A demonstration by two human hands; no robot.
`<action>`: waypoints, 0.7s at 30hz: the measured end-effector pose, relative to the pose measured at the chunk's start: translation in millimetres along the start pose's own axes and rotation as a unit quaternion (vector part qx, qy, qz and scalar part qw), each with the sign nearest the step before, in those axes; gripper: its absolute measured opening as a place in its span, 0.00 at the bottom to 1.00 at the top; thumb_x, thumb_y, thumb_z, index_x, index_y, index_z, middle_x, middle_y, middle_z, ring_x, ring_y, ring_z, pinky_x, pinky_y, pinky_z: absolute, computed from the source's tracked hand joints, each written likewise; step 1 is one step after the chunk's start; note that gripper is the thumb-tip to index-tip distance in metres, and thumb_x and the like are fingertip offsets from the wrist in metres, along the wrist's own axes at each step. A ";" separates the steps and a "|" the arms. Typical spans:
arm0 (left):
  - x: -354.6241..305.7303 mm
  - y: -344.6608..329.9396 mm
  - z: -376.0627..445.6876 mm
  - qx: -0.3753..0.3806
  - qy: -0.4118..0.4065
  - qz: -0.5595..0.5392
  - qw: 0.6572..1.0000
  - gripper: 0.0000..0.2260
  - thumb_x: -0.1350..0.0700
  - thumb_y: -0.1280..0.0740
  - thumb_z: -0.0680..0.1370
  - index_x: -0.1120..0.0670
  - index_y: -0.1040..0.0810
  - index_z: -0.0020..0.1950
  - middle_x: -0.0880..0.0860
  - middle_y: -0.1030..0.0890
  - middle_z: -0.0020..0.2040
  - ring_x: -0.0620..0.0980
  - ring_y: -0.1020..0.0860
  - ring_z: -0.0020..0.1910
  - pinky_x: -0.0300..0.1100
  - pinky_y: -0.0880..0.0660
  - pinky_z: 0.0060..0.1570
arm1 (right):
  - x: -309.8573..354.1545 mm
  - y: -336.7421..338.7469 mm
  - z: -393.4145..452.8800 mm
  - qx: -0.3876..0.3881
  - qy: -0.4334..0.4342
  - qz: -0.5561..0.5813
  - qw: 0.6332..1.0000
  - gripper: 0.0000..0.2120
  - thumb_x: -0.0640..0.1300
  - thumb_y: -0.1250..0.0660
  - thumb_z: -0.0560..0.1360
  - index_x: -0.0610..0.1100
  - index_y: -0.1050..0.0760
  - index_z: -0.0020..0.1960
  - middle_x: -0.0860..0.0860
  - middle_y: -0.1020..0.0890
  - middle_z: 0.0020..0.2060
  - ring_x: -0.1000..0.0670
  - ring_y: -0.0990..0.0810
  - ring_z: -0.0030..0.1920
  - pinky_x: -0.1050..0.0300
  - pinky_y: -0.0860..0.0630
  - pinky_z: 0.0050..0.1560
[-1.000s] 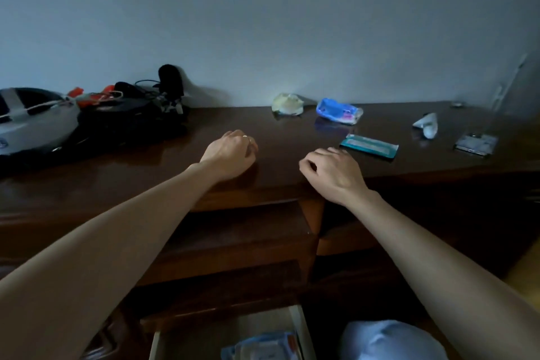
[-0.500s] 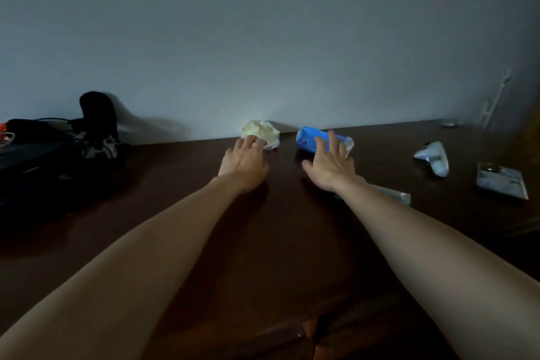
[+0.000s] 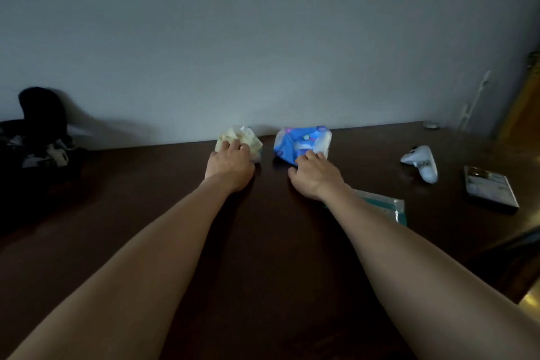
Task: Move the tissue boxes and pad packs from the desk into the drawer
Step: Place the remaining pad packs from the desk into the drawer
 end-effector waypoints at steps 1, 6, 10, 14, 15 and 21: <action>0.6 4.5 -9.0 0.005 -0.010 0.007 1.000 0.18 0.52 0.42 0.82 0.56 0.27 0.70 0.56 0.27 0.68 0.58 0.31 0.69 0.55 0.28 0.61 | 3.5 4.6 -6.6 0.013 0.006 0.003 1.000 0.24 0.50 0.47 0.82 0.40 0.31 0.73 0.44 0.31 0.72 0.41 0.35 0.73 0.44 0.33 0.69; 7.3 38.5 -76.1 -0.011 -0.043 0.041 0.998 0.12 0.53 0.40 0.82 0.51 0.22 0.62 0.53 0.22 0.61 0.55 0.24 0.62 0.51 0.25 0.51 | 31.5 39.5 -60.6 0.034 0.044 -0.016 0.998 0.19 0.44 0.38 0.78 0.43 0.24 0.67 0.44 0.23 0.65 0.41 0.23 0.63 0.48 0.25 0.57; 34.0 59.4 -143.1 -0.069 -0.012 0.004 0.998 0.10 0.49 0.40 0.81 0.50 0.22 0.56 0.52 0.19 0.55 0.54 0.22 0.57 0.47 0.29 0.41 | 47.3 44.9 -112.0 0.006 0.075 0.015 0.997 0.15 0.40 0.36 0.79 0.49 0.19 0.63 0.45 0.20 0.63 0.41 0.20 0.61 0.49 0.24 0.58; 54.5 80.8 -206.9 -0.088 0.042 -0.052 0.994 0.10 0.48 0.40 0.81 0.52 0.24 0.53 0.52 0.19 0.54 0.55 0.22 0.55 0.47 0.31 0.42 | 58.6 51.8 -160.6 -0.001 0.133 0.048 0.990 0.11 0.44 0.37 0.78 0.52 0.16 0.53 0.49 0.17 0.55 0.44 0.19 0.54 0.52 0.23 0.51; 55.2 87.2 -222.5 -0.088 0.058 -0.070 0.992 0.10 0.47 0.38 0.80 0.52 0.23 0.53 0.52 0.20 0.54 0.55 0.23 0.55 0.47 0.31 0.42 | 63.7 53.7 -172.4 -0.010 0.152 0.045 0.987 0.10 0.47 0.37 0.76 0.53 0.16 0.49 0.52 0.16 0.52 0.45 0.19 0.54 0.53 0.25 0.48; 53.8 112.7 -301.3 -0.109 0.098 -0.105 0.984 0.19 0.38 0.33 0.75 0.51 0.21 0.56 0.48 0.21 0.54 0.52 0.24 0.57 0.48 0.27 0.46 | 97.0 59.5 -234.1 -0.257 0.245 0.040 0.934 0.12 0.55 0.40 0.70 0.51 0.23 0.34 0.54 0.20 0.36 0.49 0.22 0.46 0.57 0.33 0.38</action>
Point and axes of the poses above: each hand's wrist, its own z-axis towards the middle knuckle, its own y-axis out of the back of the hand, x = y × z, the point moved 1 cm from there along z, towards the middle knuckle
